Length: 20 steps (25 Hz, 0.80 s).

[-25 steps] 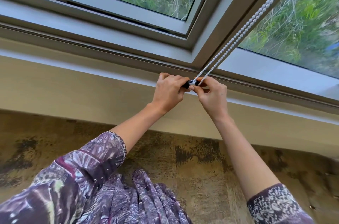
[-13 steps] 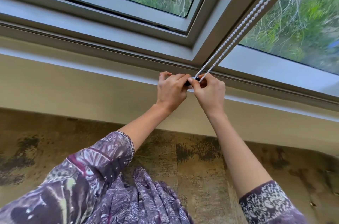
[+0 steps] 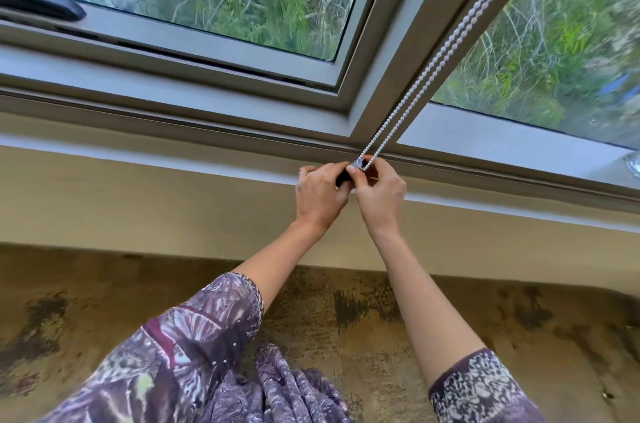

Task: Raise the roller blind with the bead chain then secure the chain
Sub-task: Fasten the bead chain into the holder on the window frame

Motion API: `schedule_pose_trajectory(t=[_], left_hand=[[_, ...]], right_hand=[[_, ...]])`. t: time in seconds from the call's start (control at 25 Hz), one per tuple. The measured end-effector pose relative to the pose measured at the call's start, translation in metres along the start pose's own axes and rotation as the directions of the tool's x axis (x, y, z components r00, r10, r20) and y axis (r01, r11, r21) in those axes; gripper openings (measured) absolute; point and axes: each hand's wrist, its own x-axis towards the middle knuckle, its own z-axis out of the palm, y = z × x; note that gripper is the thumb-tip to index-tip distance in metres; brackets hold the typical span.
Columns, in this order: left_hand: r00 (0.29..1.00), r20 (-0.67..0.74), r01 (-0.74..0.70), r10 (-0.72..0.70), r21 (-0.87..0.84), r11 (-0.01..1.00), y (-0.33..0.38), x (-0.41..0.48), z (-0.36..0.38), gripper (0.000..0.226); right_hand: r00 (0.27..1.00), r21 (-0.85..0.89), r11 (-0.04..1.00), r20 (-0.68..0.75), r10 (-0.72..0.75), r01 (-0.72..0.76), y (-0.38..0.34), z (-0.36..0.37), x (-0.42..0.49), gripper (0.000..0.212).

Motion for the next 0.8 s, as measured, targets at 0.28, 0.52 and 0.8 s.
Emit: schedule_pose_trajectory(t=[0.28, 0.52, 0.8], left_hand=[[0.99, 0.088, 0.121, -0.11, -0.12, 0.985, 0.002, -0.006, -0.011, 0.017], [0.976, 0.191, 0.138, -0.108, -0.154, 0.978, 0.0, -0.007, -0.027, 0.015], [0.976, 0.168, 0.163, -0.142, -0.117, 0.98, 0.0, -0.004, -0.042, 0.016]], right_hand=[[0.998, 0.057, 0.997, -0.017, 0.06, -0.059, -0.008, 0.005, -0.005, 0.017], [0.991, 0.199, 0.976, -0.075, 0.108, -0.091, -0.019, 0.011, -0.017, 0.022], [0.989, 0.219, 0.973, -0.109, 0.104, -0.078, -0.021, 0.02, -0.027, 0.017]])
